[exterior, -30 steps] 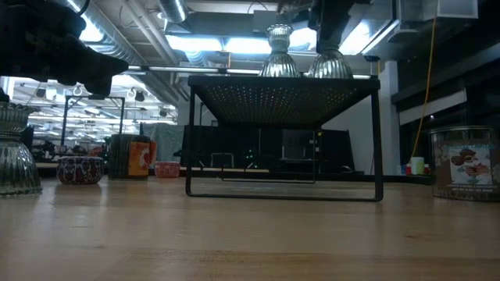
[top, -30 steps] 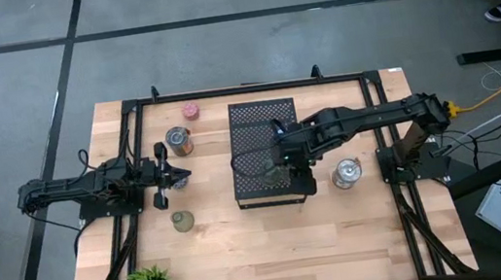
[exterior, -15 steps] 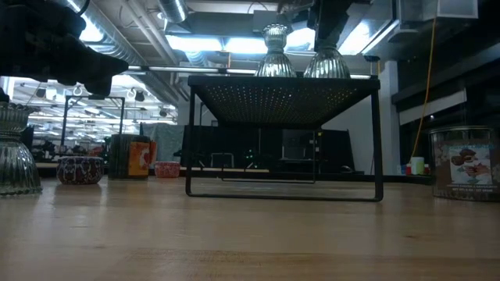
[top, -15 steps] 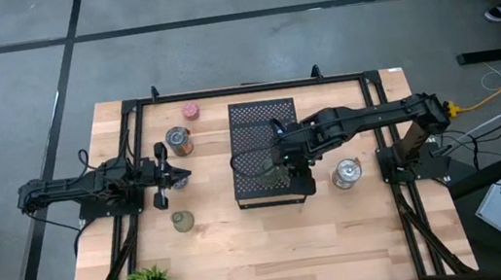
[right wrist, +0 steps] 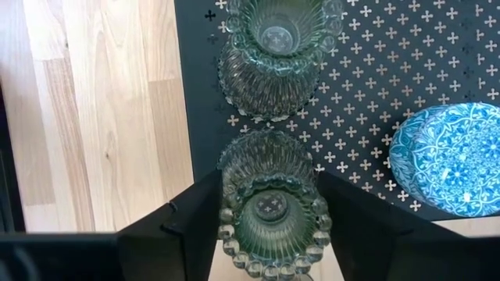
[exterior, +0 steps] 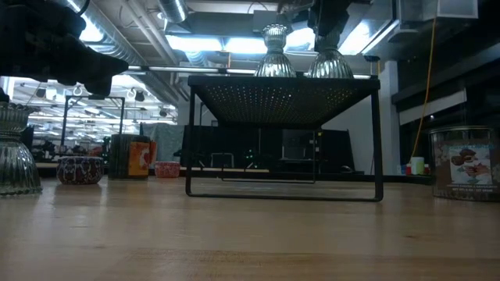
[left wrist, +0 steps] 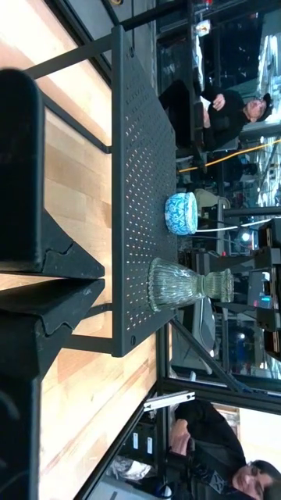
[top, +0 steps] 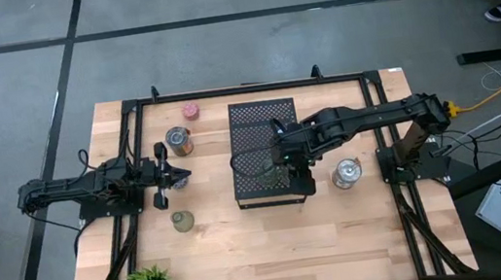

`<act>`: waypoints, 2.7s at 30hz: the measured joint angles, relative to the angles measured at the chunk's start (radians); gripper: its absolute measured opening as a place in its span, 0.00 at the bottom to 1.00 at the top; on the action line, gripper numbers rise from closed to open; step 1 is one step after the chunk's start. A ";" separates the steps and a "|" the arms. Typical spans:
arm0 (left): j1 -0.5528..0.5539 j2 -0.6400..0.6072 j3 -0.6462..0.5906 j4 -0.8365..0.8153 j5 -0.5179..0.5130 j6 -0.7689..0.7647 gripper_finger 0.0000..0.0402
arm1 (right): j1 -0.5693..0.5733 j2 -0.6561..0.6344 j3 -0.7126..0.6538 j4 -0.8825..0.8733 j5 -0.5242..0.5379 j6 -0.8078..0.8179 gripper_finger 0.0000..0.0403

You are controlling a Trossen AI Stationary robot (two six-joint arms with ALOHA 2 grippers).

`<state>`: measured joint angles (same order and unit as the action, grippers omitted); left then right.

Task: Pick & Place candle stick holders
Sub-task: Put the bottom right glass candle holder on the shelf aligned with the other glass candle holder, then put the brown scented candle on the shelf

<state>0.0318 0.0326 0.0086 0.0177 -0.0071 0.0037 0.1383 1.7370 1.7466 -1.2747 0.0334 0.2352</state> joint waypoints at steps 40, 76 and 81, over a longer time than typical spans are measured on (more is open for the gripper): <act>0.000 0.000 0.000 0.000 0.000 0.000 0.02 | 0.069 -0.118 0.000 0.008 0.074 -0.003 0.86; 0.000 0.000 0.000 0.000 0.000 0.000 0.02 | 0.079 -0.503 -0.550 -0.123 0.121 0.383 0.99; 0.000 0.000 0.000 0.000 0.000 0.000 0.02 | 0.079 -0.516 -0.606 -0.121 0.110 0.413 0.99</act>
<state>0.0317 0.0326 0.0082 0.0177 -0.0071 0.0040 0.2169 1.2209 1.1405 -1.3955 0.1433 0.6485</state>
